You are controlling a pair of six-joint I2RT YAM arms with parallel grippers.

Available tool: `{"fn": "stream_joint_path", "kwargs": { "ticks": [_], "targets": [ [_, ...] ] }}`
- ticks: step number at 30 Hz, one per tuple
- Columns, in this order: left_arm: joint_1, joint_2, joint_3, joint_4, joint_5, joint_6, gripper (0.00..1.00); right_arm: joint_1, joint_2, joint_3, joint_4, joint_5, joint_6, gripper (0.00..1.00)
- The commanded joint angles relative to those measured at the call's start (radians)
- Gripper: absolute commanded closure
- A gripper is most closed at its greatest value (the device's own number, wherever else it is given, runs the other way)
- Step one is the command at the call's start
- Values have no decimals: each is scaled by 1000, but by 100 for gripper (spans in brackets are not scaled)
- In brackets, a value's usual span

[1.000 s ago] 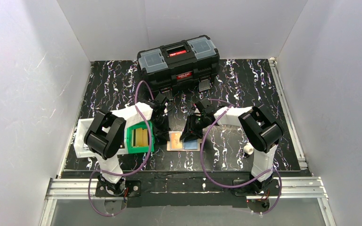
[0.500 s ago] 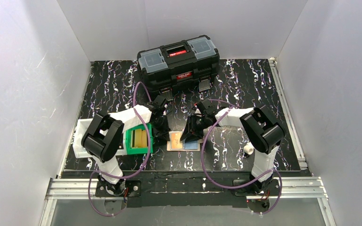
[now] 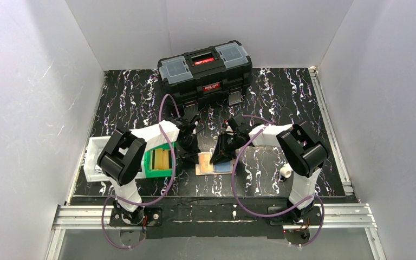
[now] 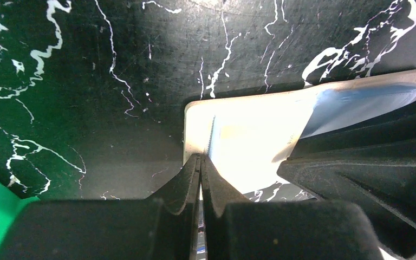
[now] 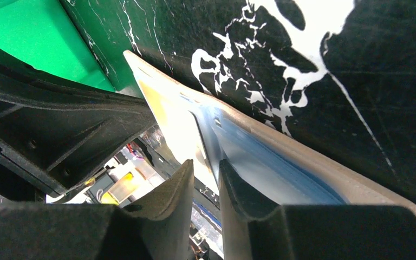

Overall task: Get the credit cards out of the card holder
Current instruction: Remove the credit card from the card holder.

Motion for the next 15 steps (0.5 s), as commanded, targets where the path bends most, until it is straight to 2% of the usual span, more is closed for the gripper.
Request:
{"fn": "stream_joint_path", "kwargs": {
  "ticks": [1, 11, 15],
  "targets": [
    [-41, 64, 1, -31, 13, -7, 100, 0, 24, 0, 19, -8, 3, 70],
    [-44, 86, 18, -42, 5, -5, 100, 0, 32, -25, 67, -41, 19, 72],
    [-44, 78, 32, -55, 7, 9, 100, -1, 30, -34, 53, -24, 7, 78]
  ]
}}
